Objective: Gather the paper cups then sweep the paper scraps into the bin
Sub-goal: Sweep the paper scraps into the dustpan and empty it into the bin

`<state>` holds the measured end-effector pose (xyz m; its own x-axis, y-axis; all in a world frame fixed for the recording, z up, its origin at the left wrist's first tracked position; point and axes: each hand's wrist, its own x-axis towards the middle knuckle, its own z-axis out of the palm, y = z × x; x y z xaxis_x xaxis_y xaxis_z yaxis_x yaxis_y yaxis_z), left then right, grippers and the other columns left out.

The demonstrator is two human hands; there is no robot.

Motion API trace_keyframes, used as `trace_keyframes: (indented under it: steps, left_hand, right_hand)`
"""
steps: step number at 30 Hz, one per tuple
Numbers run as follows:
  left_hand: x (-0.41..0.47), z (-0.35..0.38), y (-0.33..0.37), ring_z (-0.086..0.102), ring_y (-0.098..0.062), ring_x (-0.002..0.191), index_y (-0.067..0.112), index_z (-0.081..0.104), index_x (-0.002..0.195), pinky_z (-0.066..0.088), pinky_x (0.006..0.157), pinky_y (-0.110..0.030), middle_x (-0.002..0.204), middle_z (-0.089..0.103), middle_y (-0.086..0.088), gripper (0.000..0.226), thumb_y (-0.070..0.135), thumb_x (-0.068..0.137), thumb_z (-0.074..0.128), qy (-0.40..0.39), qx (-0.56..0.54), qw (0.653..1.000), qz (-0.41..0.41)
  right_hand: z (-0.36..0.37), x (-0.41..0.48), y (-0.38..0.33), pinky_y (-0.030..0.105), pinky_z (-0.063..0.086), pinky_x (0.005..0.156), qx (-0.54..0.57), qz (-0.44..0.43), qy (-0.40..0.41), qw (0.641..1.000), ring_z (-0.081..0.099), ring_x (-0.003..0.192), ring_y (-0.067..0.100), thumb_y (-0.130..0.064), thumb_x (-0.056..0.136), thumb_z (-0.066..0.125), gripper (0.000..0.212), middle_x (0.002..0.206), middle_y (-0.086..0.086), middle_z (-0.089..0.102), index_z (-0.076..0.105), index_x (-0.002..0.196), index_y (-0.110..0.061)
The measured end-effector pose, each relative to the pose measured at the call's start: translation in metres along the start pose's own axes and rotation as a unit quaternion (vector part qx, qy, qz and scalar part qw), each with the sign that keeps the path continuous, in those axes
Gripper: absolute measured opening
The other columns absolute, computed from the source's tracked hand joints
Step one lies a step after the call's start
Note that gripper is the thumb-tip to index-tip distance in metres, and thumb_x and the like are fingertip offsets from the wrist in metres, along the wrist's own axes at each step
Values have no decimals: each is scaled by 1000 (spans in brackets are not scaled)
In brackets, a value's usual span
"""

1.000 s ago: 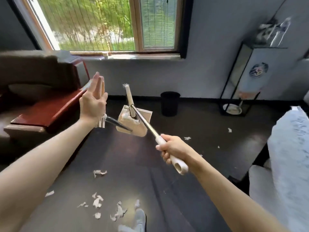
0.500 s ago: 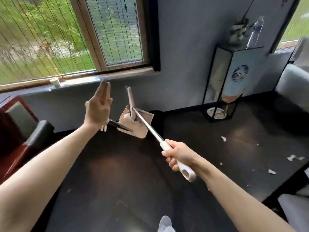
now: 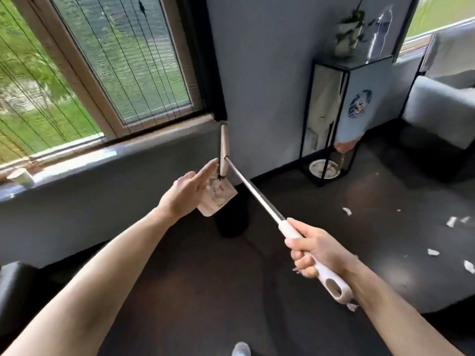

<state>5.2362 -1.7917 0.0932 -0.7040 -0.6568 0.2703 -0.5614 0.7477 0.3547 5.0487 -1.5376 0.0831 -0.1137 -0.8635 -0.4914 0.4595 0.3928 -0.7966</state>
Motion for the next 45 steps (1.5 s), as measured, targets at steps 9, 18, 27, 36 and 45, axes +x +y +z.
trace_keyframes:
  steps: [9, 18, 27, 36, 45]
  left_hand:
    - [54, 35, -50, 54, -23, 73, 55, -5, 139, 49, 69, -34, 88, 42, 5, 65, 32, 101, 43, -207, 115, 960, 149]
    - [77, 72, -20, 58, -3, 58, 40, -18, 149, 43, 67, -24, 98, 65, 8, 87, 71, 85, 32, -290, 30, 956, 35]
    - [81, 86, -24, 68, -33, 90, 28, -3, 154, 54, 70, -45, 103, 70, -10, 82, 69, 90, 28, -244, 206, 945, 67]
    - [78, 75, -31, 70, -27, 76, 20, -4, 154, 51, 51, -37, 95, 69, -1, 90, 72, 80, 5, -174, 311, 911, 207]
    - [65, 62, -42, 69, -28, 65, 18, 8, 154, 43, 41, -32, 84, 69, -1, 92, 72, 80, -2, -138, 310, 910, 238]
  right_hand:
    - [15, 50, -40, 15, 30, 31, 79, -44, 61, 994, 34, 37, 2, -1, 96, 47, 34, 53, -3, 41, 52, 118, -26]
    - [-6, 64, -73, 15, 30, 31, 96, -55, 91, 990, 34, 36, 2, 0, 95, 48, 32, 56, -2, 38, 47, 123, -16]
    - [-14, 80, -75, 16, 32, 32, 85, -38, 87, 992, 36, 37, 3, 0, 95, 48, 59, 58, 0, 39, 30, 147, -21]
    - [-1, 95, -66, 16, 33, 32, 107, -22, 70, 992, 37, 36, 3, 0, 95, 49, 63, 55, -1, 43, 27, 150, -23]
    - [7, 98, -58, 16, 34, 32, 126, -13, 62, 990, 38, 37, 3, 0, 95, 49, 66, 52, -2, 45, 24, 151, -23]
